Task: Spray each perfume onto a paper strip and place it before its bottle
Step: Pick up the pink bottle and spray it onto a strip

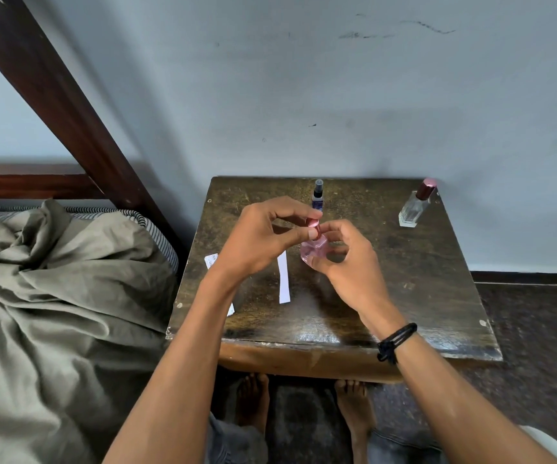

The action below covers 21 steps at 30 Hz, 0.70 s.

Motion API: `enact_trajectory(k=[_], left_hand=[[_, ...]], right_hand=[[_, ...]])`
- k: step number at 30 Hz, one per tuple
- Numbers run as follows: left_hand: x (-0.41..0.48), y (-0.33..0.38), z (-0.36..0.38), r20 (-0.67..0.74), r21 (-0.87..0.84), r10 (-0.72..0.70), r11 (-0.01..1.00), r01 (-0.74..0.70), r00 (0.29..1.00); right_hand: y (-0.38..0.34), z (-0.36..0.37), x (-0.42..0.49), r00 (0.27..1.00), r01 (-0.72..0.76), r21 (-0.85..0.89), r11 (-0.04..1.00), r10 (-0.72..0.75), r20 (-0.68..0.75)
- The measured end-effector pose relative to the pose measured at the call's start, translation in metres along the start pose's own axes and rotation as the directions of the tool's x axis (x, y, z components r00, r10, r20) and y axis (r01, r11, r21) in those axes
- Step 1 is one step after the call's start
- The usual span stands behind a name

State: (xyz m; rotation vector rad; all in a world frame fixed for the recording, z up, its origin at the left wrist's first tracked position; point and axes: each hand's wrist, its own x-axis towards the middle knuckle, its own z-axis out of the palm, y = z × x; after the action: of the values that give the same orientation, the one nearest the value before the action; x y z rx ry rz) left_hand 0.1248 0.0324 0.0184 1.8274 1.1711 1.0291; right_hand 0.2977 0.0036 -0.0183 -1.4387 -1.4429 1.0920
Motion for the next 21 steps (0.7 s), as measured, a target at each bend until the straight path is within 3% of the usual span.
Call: enact_trajectory(k=[11,21], left_hand=[[-0.0010,-0.0014,0.0044,0.016,0.070,-0.009,0.998,0.008,1.000],[-0.0037,-0.0078,0.0082,-0.004,0.161,0.108,0.981,-0.106,0.994]], right_hand=[[0.0021,-0.0001,0.0016,1.000,0.006,0.009,1.000,-0.006,0.003],[0.0035,0.0007,0.0008,0.999,0.011,0.008,1.000,-0.011,-0.031]])
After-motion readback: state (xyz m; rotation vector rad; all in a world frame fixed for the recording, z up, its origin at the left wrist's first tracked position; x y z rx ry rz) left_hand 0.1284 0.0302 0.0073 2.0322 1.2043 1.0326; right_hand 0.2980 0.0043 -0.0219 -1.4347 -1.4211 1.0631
